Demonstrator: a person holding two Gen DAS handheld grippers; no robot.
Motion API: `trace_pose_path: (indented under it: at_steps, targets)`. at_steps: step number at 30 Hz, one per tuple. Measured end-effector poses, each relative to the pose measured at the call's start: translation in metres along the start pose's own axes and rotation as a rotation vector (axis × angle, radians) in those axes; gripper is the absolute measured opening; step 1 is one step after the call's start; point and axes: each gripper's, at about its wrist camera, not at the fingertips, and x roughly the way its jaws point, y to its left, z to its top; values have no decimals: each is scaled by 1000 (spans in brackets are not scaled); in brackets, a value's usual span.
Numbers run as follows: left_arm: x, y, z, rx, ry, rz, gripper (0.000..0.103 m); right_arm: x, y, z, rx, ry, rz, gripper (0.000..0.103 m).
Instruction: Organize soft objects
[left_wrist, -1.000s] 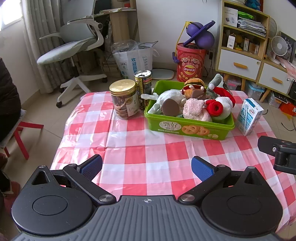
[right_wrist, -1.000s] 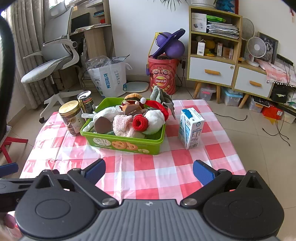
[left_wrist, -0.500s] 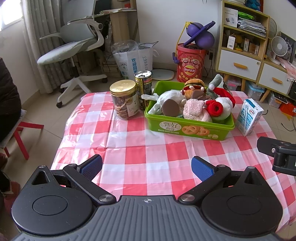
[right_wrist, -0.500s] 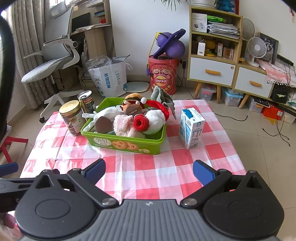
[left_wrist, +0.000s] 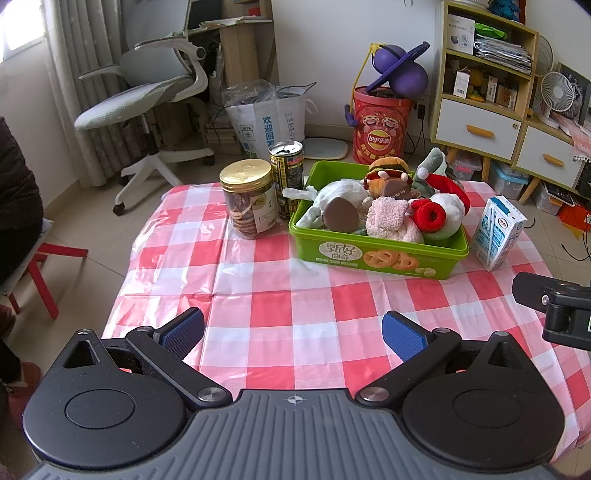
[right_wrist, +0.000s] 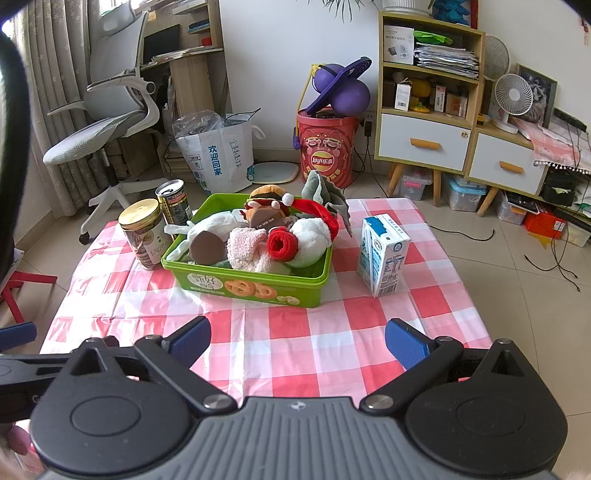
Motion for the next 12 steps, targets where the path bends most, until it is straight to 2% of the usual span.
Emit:
trace_pose_path:
  at_steps: [12]
  targets:
    - [0, 0, 0, 0, 1, -3, 98, 1, 0, 0, 2, 1, -3, 86]
